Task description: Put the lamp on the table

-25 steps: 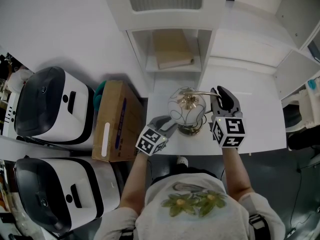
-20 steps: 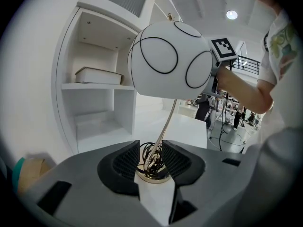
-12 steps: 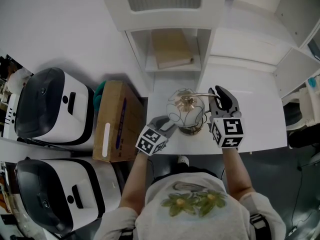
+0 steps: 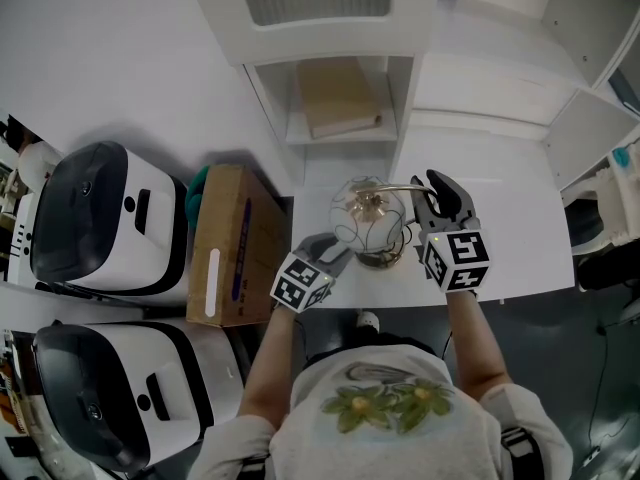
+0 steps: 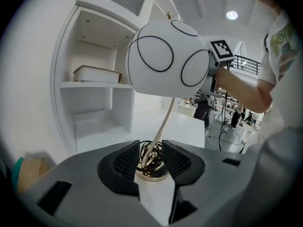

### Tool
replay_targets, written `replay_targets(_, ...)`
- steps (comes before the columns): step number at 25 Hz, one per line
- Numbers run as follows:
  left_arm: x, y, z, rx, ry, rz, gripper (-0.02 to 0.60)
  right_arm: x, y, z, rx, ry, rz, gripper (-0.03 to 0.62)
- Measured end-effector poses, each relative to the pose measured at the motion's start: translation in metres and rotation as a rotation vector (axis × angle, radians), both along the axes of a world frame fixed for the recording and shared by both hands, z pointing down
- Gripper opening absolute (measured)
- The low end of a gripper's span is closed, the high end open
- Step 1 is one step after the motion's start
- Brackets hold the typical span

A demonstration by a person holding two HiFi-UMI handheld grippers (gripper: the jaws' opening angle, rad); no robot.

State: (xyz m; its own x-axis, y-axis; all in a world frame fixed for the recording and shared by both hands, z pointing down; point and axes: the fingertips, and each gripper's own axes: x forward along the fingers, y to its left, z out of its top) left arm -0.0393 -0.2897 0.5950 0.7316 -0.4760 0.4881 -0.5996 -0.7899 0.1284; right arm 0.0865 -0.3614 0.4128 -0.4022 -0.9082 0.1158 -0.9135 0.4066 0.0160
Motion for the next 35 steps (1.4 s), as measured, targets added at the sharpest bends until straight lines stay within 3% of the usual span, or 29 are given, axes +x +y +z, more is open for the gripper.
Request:
replay_targets(24, -0.011, 0.015, -0.025, 0.061, 0.047, -0.03, 0.137, 0.023, 0.042, 0.023, -0.084, -0.031, 0.072, 0.098)
replay_targets(32, -0.006, 0.03, -0.038, 0.088, 0.068, -0.019, 0.137, 0.004, 0.075, 0.026, -0.085, -0.059, 0.003, 0.062)
replay_targets(35, -0.005, 0.037, -0.053, 0.127, 0.09, -0.034, 0.075, -0.007, 0.089, 0.024, -0.084, -0.078, -0.045, 0.042)
